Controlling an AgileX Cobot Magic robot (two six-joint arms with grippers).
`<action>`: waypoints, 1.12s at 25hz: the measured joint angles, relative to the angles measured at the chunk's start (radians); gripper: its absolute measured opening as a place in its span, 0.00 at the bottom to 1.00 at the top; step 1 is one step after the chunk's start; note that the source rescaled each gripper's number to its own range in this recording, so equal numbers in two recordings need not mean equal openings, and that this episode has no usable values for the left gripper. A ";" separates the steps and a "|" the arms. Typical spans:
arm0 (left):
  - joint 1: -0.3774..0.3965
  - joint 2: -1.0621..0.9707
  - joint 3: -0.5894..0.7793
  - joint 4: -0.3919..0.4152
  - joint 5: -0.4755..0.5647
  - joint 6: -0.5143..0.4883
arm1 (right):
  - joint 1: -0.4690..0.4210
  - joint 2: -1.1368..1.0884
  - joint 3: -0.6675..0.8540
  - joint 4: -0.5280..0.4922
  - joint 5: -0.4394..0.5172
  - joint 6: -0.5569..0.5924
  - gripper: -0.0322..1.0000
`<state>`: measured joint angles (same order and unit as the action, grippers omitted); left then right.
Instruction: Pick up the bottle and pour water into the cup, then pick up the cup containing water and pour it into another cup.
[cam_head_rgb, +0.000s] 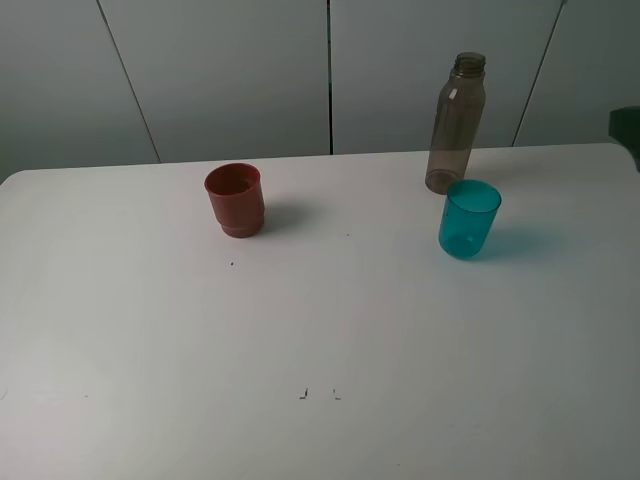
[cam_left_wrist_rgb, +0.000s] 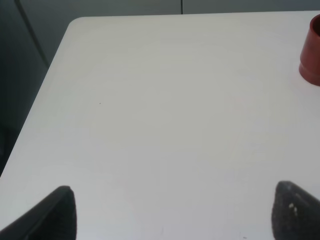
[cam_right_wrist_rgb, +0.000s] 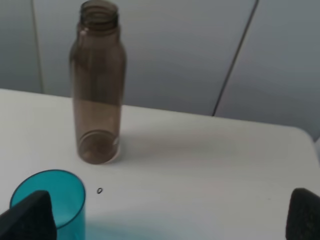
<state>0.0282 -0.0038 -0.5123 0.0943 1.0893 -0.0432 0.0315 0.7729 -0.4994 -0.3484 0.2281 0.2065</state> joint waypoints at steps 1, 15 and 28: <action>0.000 0.000 0.000 0.000 0.000 0.000 | 0.000 -0.046 -0.037 0.036 0.091 -0.048 1.00; 0.000 0.000 0.000 0.000 0.000 0.000 | 0.000 -0.346 -0.222 0.450 0.913 -0.372 1.00; 0.000 0.000 0.000 0.000 0.000 0.000 | 0.000 -0.710 -0.149 0.408 0.991 -0.255 1.00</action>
<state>0.0282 -0.0038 -0.5123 0.0943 1.0893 -0.0432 0.0315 0.0631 -0.6481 0.0599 1.2195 -0.0488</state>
